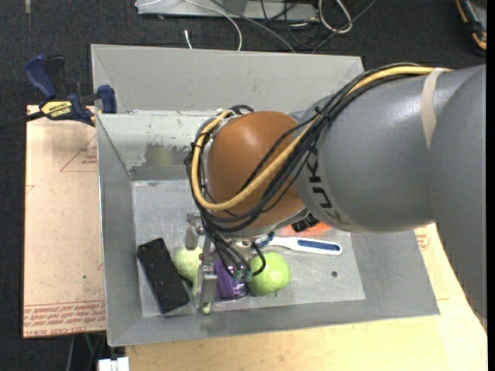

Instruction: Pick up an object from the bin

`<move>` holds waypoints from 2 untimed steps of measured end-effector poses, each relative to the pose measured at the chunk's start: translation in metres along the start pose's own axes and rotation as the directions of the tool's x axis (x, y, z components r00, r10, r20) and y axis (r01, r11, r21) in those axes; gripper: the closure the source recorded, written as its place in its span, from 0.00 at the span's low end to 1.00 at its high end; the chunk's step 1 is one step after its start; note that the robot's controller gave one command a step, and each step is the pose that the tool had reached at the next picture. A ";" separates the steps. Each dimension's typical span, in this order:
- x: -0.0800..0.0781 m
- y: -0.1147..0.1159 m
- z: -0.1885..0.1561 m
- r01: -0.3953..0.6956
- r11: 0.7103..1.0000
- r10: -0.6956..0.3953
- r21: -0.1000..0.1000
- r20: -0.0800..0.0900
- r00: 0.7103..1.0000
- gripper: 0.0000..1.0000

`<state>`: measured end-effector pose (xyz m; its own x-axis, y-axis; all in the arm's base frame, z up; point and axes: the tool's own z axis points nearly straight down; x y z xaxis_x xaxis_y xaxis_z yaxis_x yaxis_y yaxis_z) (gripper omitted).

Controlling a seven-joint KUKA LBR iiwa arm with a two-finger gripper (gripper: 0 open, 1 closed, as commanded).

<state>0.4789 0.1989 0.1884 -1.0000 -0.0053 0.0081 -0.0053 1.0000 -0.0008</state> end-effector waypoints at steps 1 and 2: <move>-0.002 -0.002 -0.004 -0.005 1.000 0.005 -0.002 0.008 1.000 0.00; -0.047 -0.054 0.122 0.099 0.995 -0.099 0.000 0.003 0.995 0.00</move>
Offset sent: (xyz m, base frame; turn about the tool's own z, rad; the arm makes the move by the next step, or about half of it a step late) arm 0.0453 -0.0517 -0.1184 -0.1035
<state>0.5250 0.1448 0.0660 -0.9946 -0.1038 0.0049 -0.1038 0.9946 -0.0004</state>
